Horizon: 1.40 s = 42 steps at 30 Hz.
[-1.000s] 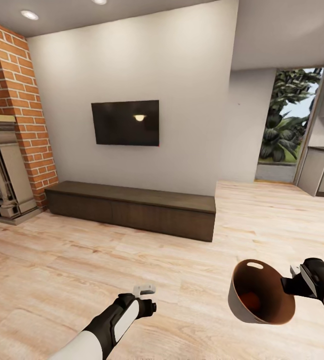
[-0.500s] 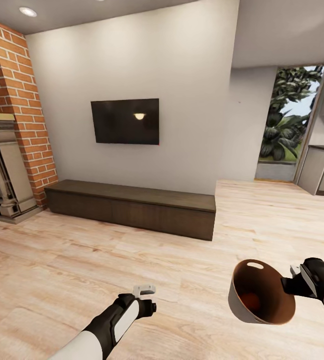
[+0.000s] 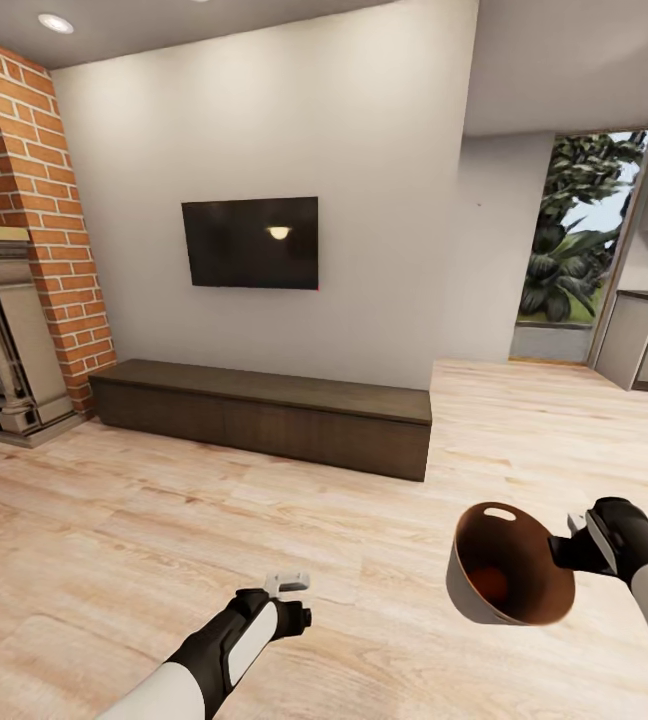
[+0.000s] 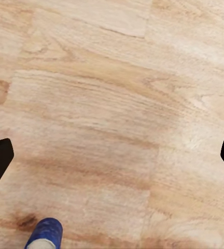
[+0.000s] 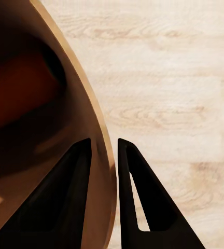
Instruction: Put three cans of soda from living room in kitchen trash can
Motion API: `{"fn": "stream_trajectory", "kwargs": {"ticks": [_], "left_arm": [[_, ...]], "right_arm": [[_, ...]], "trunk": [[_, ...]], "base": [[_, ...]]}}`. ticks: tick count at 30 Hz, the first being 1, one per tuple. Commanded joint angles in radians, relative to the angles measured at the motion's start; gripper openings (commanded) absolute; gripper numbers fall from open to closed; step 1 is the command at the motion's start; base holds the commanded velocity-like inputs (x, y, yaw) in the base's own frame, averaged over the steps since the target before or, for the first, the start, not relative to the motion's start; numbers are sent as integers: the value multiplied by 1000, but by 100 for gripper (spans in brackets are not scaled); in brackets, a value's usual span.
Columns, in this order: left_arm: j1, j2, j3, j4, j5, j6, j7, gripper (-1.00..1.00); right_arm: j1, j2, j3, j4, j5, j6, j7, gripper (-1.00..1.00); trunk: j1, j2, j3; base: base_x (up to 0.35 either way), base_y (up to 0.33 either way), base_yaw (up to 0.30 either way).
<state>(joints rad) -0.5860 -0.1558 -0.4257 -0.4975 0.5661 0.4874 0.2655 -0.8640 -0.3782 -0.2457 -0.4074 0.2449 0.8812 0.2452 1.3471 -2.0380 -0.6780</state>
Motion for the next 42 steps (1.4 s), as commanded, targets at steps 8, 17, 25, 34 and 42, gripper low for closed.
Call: {"fn": "stream_trajectory", "kwargs": {"ticks": [8,17,25,34,42], "left_arm": [[0,1,1,76,5,-11,2,100],[0,6,4,84,5,-13,3,100],[0,8,5,85,6,-13,24,100],[0,8,6,85,9,-10,24,100],[8,10,6,99,38,-14,19,100]], "right_arm": [[-4,1,-3,-2,-11,2,-1,-100],[-4,-1,-4,-34,-8,-4,2,-100],[-3,7,0,-105,-8,3,5,-100],[-3,13,0,-109,-7,4,4,-100],[-3,13,0,-108,-6,4,3,-100]], "trunk": [[15,-28,-12],[50,-91,-41],[69,-126,-56],[69,-126,-56],[69,-126,-56]], "base": [[0,0,0],[0,0,0],[0,0,0],[0,0,0],[0,0,0]]}}
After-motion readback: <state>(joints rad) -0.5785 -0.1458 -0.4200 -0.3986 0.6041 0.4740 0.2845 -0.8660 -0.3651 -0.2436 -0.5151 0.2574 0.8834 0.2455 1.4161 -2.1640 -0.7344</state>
